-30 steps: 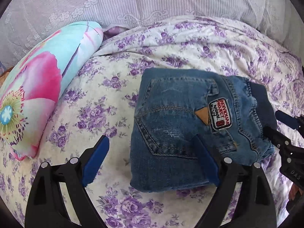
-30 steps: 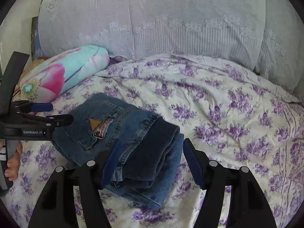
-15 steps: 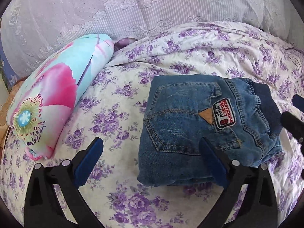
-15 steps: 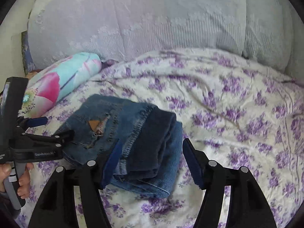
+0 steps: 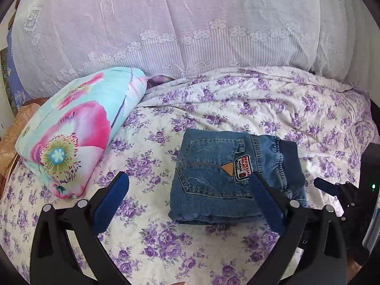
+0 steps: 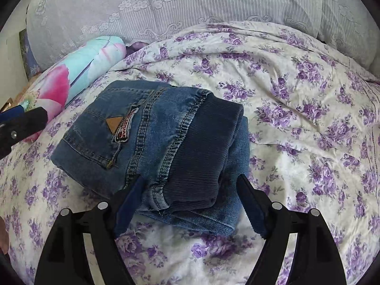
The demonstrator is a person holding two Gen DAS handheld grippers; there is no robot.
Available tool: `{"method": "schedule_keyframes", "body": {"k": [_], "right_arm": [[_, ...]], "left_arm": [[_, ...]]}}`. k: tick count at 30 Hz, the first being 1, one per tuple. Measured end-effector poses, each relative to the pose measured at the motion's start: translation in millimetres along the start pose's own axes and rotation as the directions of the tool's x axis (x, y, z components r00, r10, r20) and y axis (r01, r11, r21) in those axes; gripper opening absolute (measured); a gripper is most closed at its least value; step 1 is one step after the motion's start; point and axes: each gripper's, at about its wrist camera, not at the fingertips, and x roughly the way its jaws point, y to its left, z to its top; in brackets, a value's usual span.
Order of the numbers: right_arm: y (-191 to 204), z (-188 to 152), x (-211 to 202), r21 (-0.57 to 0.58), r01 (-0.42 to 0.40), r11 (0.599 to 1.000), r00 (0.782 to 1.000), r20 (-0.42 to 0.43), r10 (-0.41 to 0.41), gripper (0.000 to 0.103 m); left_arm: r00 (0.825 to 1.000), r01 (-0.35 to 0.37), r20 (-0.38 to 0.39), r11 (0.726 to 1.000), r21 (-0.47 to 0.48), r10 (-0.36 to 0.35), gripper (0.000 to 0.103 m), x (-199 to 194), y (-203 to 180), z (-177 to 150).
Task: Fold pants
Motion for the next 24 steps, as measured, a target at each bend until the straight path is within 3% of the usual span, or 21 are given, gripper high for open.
{"method": "schedule_keyframes", "body": {"k": [5,9,14,17,21,24], "right_arm": [[9.0,-13.3,-58.2,-0.008,0.057,0.998,0.997,0.055,-0.057,0.099],[18.7,-34.2,-111.2,0.006,0.113,0.994,0.991,0.075,-0.113,0.099],[20.4,-52.1,-185.6,0.068,0.080,0.995,0.984,0.154,-0.089,0.099],[17.9,-48.9,-223.9,0.112,0.056,0.992,0.978,0.194,-0.077,0.099],[23.2,-47.0,-259.2,0.092,0.003,0.996,0.976,0.218,-0.024,0.099],[28.0,-49.6,-274.7,0.091,-0.012,0.996,0.973,0.232,-0.010,0.099]], "left_arm": [[1.000,0.021,-0.008,0.999,-0.027,-0.021,0.099,-46.8,1.0,4.7],[1.000,0.017,-0.013,1.000,-0.021,-0.017,0.099,-91.0,-2.5,-1.1],[1.000,-0.014,-0.025,1.000,-0.006,0.014,0.099,-148.0,-8.8,-16.3],[0.997,-0.073,-0.020,0.997,0.012,0.073,0.099,-180.7,-12.4,-28.4],[0.993,-0.119,-0.020,0.993,0.025,0.120,0.099,-207.3,-14.5,-37.5],[0.994,-0.099,-0.036,0.995,-0.001,0.098,0.099,-215.7,-9.0,-38.7]]}}
